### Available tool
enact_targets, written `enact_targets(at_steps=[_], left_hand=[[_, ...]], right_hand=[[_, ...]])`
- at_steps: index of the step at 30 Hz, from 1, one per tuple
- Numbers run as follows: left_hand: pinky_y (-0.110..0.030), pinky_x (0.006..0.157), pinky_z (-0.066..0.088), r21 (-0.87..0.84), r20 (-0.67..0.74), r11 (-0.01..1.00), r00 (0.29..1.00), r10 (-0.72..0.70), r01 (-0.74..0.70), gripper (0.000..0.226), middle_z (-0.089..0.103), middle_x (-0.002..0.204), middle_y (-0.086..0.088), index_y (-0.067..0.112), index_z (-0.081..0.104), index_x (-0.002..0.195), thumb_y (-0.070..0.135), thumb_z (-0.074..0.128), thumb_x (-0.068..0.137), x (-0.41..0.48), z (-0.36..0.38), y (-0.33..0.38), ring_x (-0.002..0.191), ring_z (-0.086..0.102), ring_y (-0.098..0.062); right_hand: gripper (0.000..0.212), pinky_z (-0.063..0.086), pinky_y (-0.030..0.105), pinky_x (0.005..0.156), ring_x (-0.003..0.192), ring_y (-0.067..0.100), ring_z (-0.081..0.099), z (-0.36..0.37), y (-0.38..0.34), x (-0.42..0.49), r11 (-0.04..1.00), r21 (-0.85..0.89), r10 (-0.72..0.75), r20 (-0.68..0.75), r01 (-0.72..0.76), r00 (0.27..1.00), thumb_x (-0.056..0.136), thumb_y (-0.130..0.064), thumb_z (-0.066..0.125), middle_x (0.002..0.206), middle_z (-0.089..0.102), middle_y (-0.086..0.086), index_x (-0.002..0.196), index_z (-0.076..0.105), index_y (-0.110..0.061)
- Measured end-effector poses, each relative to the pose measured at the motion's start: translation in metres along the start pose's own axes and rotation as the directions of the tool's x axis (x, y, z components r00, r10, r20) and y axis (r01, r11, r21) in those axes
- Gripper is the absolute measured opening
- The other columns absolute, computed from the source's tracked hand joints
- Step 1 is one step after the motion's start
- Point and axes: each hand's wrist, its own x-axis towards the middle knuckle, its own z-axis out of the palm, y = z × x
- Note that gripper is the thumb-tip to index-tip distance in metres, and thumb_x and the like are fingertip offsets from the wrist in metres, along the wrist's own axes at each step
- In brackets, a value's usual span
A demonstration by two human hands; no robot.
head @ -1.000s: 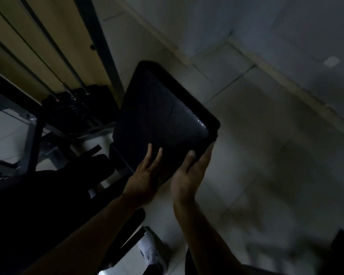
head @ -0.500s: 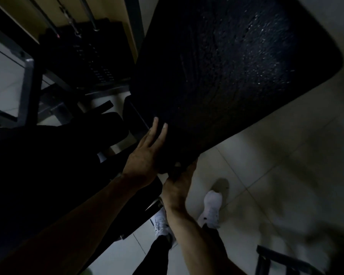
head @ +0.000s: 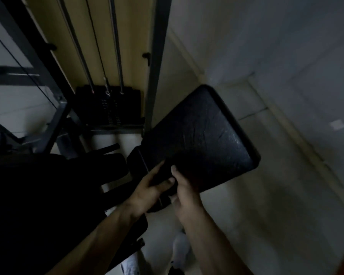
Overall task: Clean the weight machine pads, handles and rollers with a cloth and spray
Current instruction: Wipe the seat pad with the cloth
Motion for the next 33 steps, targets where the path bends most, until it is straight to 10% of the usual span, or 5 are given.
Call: enact_targets(at_steps=[7, 11, 13, 23, 33], left_hand=[[-0.029, 0.119, 0.038, 0.265, -0.064, 0.871, 0.893, 0.445, -0.414, 0.067, 0.052, 0.149, 0.008, 0.021, 0.034, 0.156, 0.009, 0.065, 0.098, 0.064, 0.024, 0.100, 0.138, 0.047, 0.000], [-0.024, 0.114, 0.039, 0.335, -0.198, 0.853, 0.855, 0.480, -0.401, 0.059, 0.053, 0.144, 0.007, 0.016, 0.040, 0.153, 0.007, 0.061, 0.099, 0.102, 0.047, 0.141, 0.132, 0.050, 0.000], [-0.030, 0.112, 0.041, 0.471, -0.187, 0.804, 0.850, 0.492, -0.362, 0.051, 0.055, 0.141, 0.000, 0.013, 0.047, 0.146, 0.005, 0.060, 0.097, 0.121, 0.054, 0.150, 0.133, 0.051, -0.013], [-0.043, 0.104, 0.050, 0.543, -0.007, 0.800, 0.951, 0.309, -0.256, 0.042, 0.066, 0.126, 0.009, 0.036, 0.057, 0.134, 0.050, 0.052, 0.095, 0.204, 0.065, 0.188, 0.117, 0.062, -0.012], [-0.033, 0.088, 0.056, 0.439, -0.154, 0.893, 0.971, 0.182, -0.097, 0.033, 0.070, 0.119, -0.008, 0.023, 0.062, 0.131, 0.029, 0.062, 0.098, 0.192, -0.002, 0.118, 0.102, 0.069, -0.028]], right_hand=[[0.026, 0.045, 0.036, 0.112, 0.130, 0.016, 0.058, 0.031, -0.149, -0.028, 0.926, -0.213, -0.261, 0.230, 0.310, 0.938, 0.102, -0.036, 0.059, 0.140, 0.063, 0.000, 0.124, 0.070, -0.028], [0.042, 0.035, 0.035, 0.120, 0.146, 0.016, 0.039, 0.013, -0.215, 0.004, -0.132, -0.853, -0.640, 0.462, 0.505, 0.614, 0.105, -0.020, 0.050, 0.159, 0.043, -0.003, 0.147, 0.055, -0.017], [0.061, 0.030, 0.042, 0.123, 0.154, 0.022, 0.024, 0.010, -0.234, 0.034, -0.415, -0.834, -0.518, 0.546, 0.364, 0.659, 0.106, -0.026, 0.048, 0.171, 0.017, 0.002, 0.162, 0.027, -0.015], [0.073, 0.052, 0.032, 0.103, 0.141, 0.017, 0.048, -0.020, -0.228, 0.091, -0.199, -0.804, -0.541, 0.567, 0.561, 0.621, 0.098, -0.037, 0.065, 0.167, 0.025, -0.003, 0.156, 0.023, -0.022], [0.075, 0.030, 0.022, 0.114, 0.155, 0.012, 0.022, -0.016, -0.226, 0.087, -0.296, -0.817, -0.496, 0.574, 0.495, 0.651, 0.105, -0.047, 0.048, 0.173, 0.005, -0.007, 0.165, 0.008, -0.026]])
